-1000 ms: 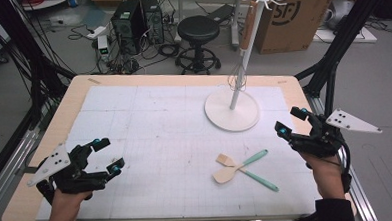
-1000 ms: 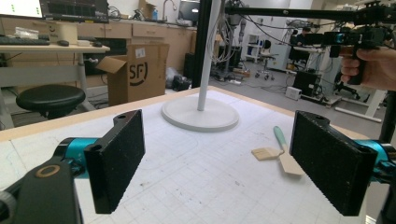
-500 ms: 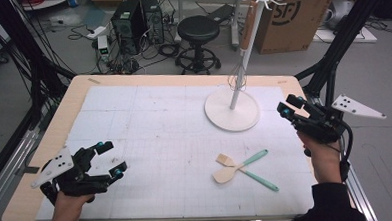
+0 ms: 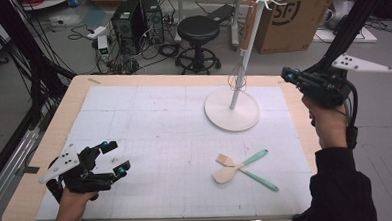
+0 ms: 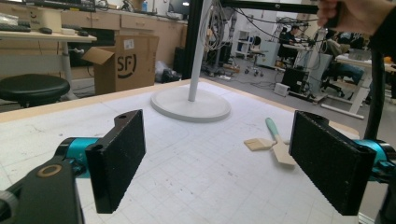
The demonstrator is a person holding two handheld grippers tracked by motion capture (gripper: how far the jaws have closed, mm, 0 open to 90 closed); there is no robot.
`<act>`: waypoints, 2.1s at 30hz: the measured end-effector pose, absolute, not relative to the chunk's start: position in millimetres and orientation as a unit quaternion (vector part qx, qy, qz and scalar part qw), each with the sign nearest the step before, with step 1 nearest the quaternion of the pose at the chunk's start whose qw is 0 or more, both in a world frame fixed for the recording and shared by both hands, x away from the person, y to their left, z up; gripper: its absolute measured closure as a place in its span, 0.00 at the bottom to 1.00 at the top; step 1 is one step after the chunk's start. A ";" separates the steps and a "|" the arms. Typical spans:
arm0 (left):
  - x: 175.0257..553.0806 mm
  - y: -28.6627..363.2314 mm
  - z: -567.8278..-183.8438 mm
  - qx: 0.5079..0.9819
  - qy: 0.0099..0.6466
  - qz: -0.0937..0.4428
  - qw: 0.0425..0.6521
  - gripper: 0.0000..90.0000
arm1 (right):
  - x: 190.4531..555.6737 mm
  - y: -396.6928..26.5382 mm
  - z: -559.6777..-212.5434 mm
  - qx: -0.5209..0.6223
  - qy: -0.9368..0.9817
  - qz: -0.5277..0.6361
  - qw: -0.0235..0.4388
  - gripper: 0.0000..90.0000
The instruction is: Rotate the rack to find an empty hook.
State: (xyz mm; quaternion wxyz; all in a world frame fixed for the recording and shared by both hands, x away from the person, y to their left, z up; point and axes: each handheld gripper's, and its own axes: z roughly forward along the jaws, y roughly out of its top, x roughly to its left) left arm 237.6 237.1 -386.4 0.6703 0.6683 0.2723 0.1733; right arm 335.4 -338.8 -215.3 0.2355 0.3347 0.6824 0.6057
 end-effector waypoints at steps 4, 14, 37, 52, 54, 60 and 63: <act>239.0 239.0 -386.5 0.667 0.272 0.172 0.672 0.21 | 348.7 -333.2 -197.2 0.325 0.678 0.616 0.233 0.99; 240.4 246.0 -387.8 0.666 0.277 0.172 0.671 0.22 | 384.7 -320.7 -157.6 0.335 0.670 0.613 0.249 0.99; 240.9 255.2 -391.4 0.660 0.279 0.174 0.675 0.22 | 414.2 -259.3 -122.0 0.331 0.678 0.598 0.269 0.99; 241.1 254.5 -391.4 0.657 0.276 0.171 0.680 0.22 | 384.4 -298.0 -117.1 0.341 0.654 0.606 0.298 0.99; 240.6 254.5 -391.1 0.657 0.276 0.170 0.680 0.22 | 385.6 -302.1 -117.6 0.353 0.653 0.598 0.302 0.99; 238.0 255.2 -390.3 0.658 0.275 0.170 0.680 0.22 | 396.1 -294.3 -119.2 0.366 0.660 0.582 0.305 0.99; 237.5 255.9 -390.5 0.658 0.275 0.170 0.680 0.22 | 398.2 -289.6 -118.4 0.360 0.663 0.582 0.303 0.99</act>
